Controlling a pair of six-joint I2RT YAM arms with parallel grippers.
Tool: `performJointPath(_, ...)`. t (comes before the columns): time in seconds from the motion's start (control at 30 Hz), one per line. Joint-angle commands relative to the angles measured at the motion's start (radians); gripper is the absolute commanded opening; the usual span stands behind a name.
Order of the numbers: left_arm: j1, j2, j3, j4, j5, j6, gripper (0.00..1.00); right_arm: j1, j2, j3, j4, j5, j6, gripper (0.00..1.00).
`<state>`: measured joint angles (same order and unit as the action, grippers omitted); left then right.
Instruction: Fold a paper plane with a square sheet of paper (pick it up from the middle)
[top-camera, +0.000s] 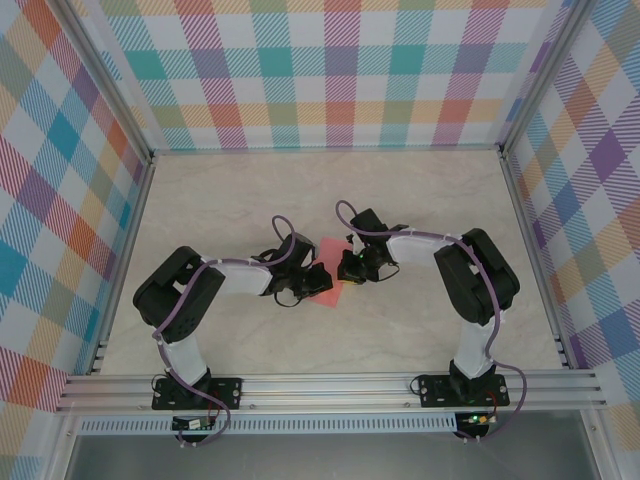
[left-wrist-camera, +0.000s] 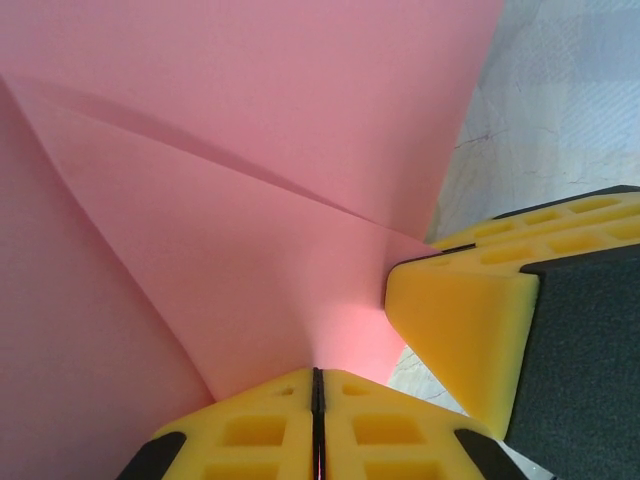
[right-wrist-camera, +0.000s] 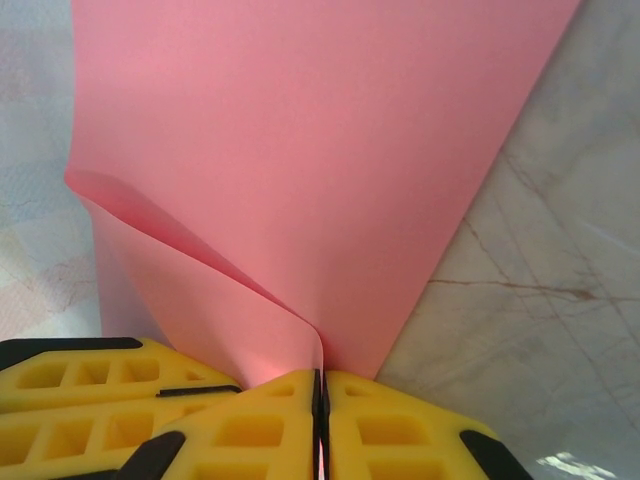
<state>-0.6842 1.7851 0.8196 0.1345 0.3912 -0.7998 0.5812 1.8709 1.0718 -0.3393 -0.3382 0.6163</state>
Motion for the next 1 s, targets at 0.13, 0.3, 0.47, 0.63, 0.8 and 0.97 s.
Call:
performJointPath(0.13, -0.011, 0.025, -0.049, -0.062, -0.043, -0.016, 0.09, -0.008, -0.065, 0.036, -0.087, 0.108, -0.025, 0.22)
performJointPath(0.3, -0.011, 0.029, -0.056, -0.061, -0.049, -0.023, 0.08, -0.007, -0.132, 0.013, -0.096, 0.121, -0.016, 0.23)
performJointPath(0.47, -0.011, 0.029, -0.057, -0.062, -0.058, -0.027, 0.08, -0.005, -0.079, 0.011, -0.039, -0.017, -0.014, 0.11)
performJointPath(0.63, -0.011, 0.022, -0.061, -0.061, -0.064, -0.033, 0.08, -0.004, -0.010, 0.037, -0.020, -0.074, -0.024, 0.09)
performJointPath(0.8, -0.011, 0.016, -0.059, -0.062, -0.066, -0.034, 0.08, -0.004, 0.024, 0.042, -0.009, -0.095, -0.041, 0.08)
performJointPath(0.97, -0.010, 0.012, -0.049, -0.065, -0.060, -0.032, 0.08, -0.004, 0.066, 0.033, -0.030, -0.070, -0.076, 0.07)
